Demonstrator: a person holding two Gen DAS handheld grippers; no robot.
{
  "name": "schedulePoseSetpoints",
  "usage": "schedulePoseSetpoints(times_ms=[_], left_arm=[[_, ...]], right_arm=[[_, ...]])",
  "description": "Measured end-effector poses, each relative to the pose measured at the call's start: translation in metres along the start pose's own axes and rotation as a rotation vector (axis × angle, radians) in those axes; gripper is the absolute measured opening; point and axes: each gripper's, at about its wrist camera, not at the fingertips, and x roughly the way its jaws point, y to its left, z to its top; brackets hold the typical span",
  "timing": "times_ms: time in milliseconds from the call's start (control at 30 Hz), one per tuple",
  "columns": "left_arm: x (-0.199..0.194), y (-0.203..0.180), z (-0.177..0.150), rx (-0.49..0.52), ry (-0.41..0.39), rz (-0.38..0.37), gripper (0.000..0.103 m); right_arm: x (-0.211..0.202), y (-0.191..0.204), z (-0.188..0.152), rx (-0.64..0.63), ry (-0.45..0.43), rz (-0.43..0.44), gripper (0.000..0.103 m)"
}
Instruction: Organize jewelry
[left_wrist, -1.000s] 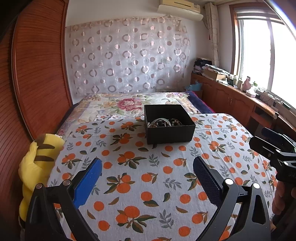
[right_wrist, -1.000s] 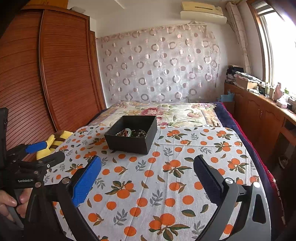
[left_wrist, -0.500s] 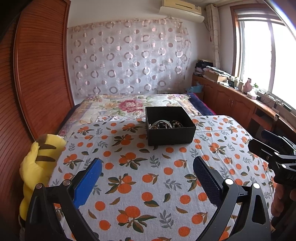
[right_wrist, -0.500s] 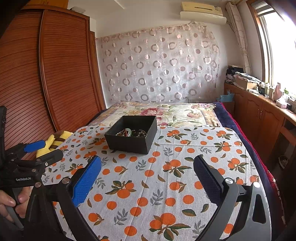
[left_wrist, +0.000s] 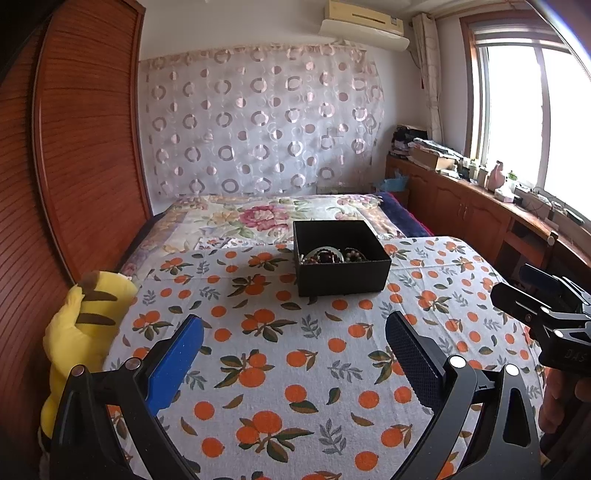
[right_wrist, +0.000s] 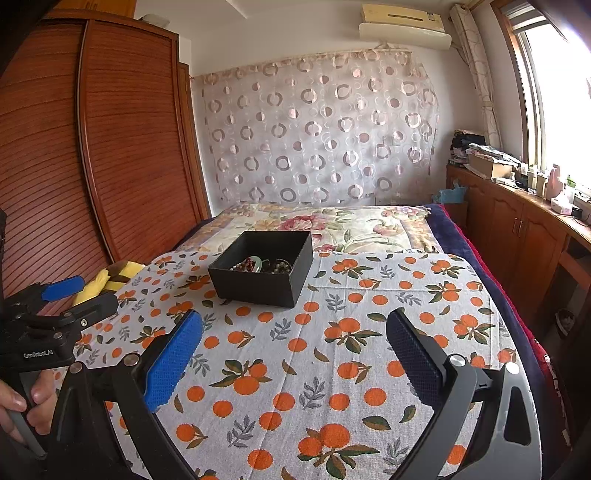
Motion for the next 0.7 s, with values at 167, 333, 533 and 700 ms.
schedulePoseSetpoints(times_ms=[167, 333, 533, 700], left_arm=[[-0.0035, -0.0015, 0.0018, 0.000, -0.009, 0.002, 0.095], [-0.0045, -0.0019, 0.0021, 0.001, -0.012, 0.003, 0.095], [-0.0061, -0.0026, 0.0036, 0.001, -0.016, 0.001, 0.095], [-0.0075, -0.0035, 0.0050, 0.003, -0.021, 0.006, 0.095]], right_arm=[[-0.0010, -0.0001, -0.0003, 0.000, -0.002, 0.002, 0.100], [-0.0025, 0.0003, 0.0006, 0.001, -0.004, 0.000, 0.100], [-0.0046, 0.0010, 0.0034, 0.000, -0.008, -0.005, 0.100], [-0.0056, 0.0017, 0.0046, -0.001, -0.009, -0.005, 0.100]])
